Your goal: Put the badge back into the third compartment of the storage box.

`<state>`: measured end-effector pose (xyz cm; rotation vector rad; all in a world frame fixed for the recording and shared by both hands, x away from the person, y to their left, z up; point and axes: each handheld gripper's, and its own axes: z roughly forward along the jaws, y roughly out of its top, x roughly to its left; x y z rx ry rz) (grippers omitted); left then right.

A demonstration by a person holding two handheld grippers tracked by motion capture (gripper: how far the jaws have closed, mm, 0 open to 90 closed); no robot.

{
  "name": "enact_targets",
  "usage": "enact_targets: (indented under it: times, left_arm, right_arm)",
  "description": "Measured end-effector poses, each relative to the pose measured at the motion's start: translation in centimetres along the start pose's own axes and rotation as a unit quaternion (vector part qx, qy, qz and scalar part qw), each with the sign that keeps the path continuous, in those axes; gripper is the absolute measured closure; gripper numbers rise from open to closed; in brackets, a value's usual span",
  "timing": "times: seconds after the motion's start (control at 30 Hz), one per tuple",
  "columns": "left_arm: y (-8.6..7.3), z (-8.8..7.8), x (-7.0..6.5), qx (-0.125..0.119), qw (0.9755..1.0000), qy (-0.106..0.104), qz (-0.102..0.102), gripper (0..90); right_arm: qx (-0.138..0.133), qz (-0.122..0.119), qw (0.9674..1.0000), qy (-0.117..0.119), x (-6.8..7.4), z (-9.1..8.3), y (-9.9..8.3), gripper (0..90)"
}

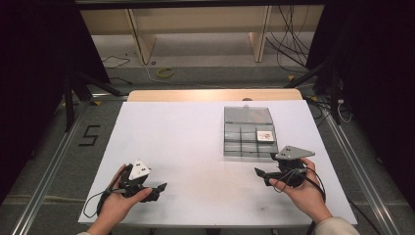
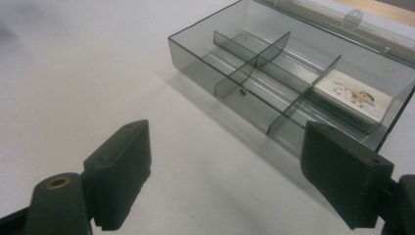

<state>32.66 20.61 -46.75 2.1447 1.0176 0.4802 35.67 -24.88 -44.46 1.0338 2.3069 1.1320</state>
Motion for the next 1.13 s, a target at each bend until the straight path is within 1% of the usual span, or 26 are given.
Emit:
enact_targets:
  times: [0.3, 0.5, 0.63, 0.73, 0.83, 1.0, 1.13]
  left_arm:
    - [0.0, 0.0, 0.0, -0.001, 1.0000, 0.000, 0.001, 21.2]
    - [0.0, 0.0, 0.0, -0.001, 1.0000, 0.000, 0.001, 21.3]
    - [0.0, 0.0, 0.0, 0.000, 1.0000, -0.001, 0.002, 21.2]
    - [0.0, 0.0, 0.0, -0.001, 1.0000, 0.000, 0.002, 21.2]
    - [0.0, 0.0, 0.0, 0.002, 1.0000, -0.002, 0.003, 21.3]
    - [0.0, 0.0, 0.0, 0.002, 1.0000, -0.002, 0.003, 21.2]
    - [0.0, 0.0, 0.0, 0.002, 1.0000, -0.002, 0.003, 21.3]
  right_arm:
    - [-0.002, -0.006, 0.9999, 0.008, 0.4, -0.5, -1.6, 17.8]
    - [0.000, -0.003, 0.9999, 0.013, 0.6, -0.9, -2.6, 17.6]
    - [0.002, 0.000, 1.0000, 0.007, 0.5, -1.2, -3.1, 16.9]
    - [-0.001, 0.008, 1.0000, -0.003, 0.4, -1.3, -3.4, 16.8]
    - [0.003, 0.013, 0.9999, -0.007, 0.4, -1.4, -3.6, 16.8]
    - [0.006, 0.010, 0.9999, -0.007, 0.5, -1.4, -3.7, 16.8]
    - [0.010, 0.011, 0.9998, -0.012, 0.4, -1.4, -3.8, 16.8]
